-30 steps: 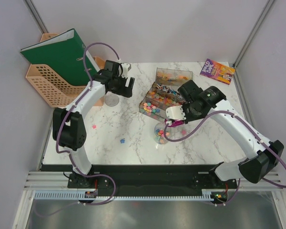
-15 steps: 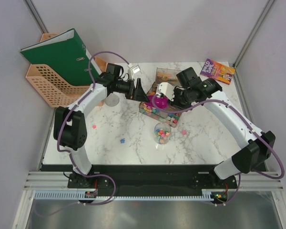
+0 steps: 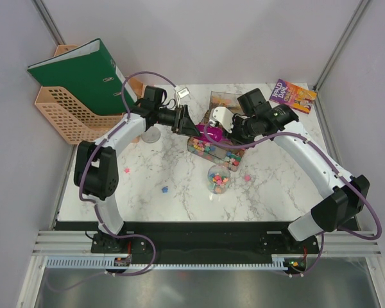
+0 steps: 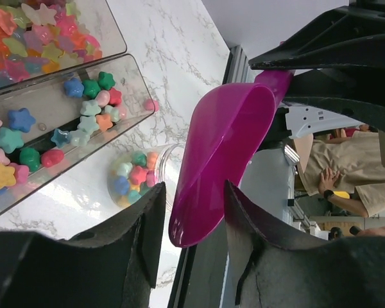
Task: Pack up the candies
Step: Adjust the spatula.
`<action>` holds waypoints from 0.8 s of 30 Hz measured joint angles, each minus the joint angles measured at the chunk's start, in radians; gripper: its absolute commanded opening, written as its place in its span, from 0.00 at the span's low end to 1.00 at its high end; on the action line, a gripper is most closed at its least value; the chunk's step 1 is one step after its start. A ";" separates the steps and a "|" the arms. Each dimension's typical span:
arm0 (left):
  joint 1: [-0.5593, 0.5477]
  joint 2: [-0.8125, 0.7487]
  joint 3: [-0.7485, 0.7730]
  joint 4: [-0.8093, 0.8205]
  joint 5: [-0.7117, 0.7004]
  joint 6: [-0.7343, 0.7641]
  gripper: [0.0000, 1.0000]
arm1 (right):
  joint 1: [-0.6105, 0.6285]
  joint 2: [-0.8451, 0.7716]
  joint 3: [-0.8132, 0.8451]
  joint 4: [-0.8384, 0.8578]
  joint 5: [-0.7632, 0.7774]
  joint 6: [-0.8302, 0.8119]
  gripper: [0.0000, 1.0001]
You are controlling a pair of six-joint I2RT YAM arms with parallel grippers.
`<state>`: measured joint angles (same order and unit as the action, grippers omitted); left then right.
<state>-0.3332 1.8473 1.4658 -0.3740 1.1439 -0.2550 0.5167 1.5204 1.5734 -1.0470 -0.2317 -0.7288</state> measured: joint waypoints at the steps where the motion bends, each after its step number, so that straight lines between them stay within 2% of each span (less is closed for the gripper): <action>1: 0.000 0.002 0.000 0.005 0.006 -0.005 0.34 | 0.000 0.000 0.000 0.000 0.000 0.000 0.00; 3: 0.000 0.004 0.000 0.013 0.013 -0.014 0.19 | 0.000 0.000 0.000 0.000 0.000 0.000 0.00; 4: 0.000 0.006 0.000 0.018 0.014 -0.018 0.07 | 0.000 0.000 0.000 -0.002 -0.002 0.000 0.00; 5: 0.001 0.007 0.000 0.016 0.016 -0.031 0.04 | 0.000 0.000 0.000 -0.002 -0.003 -0.002 0.00; 11: 0.013 0.011 -0.007 0.034 0.067 -0.077 0.02 | 0.001 0.000 -0.003 -0.001 -0.008 -0.005 0.01; 16: 0.012 0.050 -0.056 0.143 0.149 -0.140 0.02 | 0.001 -0.049 -0.076 0.039 -0.026 0.007 0.10; 18: 0.010 0.064 -0.071 0.169 0.180 -0.148 0.02 | 0.001 -0.087 -0.128 0.069 -0.038 0.024 0.21; 19: 0.008 0.069 -0.079 0.178 0.195 -0.149 0.02 | 0.001 -0.109 -0.151 0.082 -0.046 0.032 0.35; 22: 0.002 0.071 -0.098 0.204 0.229 -0.149 0.02 | 0.001 -0.188 -0.224 0.131 -0.087 0.047 0.50; 24: 0.003 0.071 -0.107 0.215 0.257 -0.149 0.02 | 0.003 -0.248 -0.264 0.163 -0.109 0.045 0.55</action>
<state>-0.3302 1.9182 1.3590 -0.1593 1.4006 -0.4038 0.5194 1.2728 1.3098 -0.8845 -0.3412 -0.6838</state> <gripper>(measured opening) 0.092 0.502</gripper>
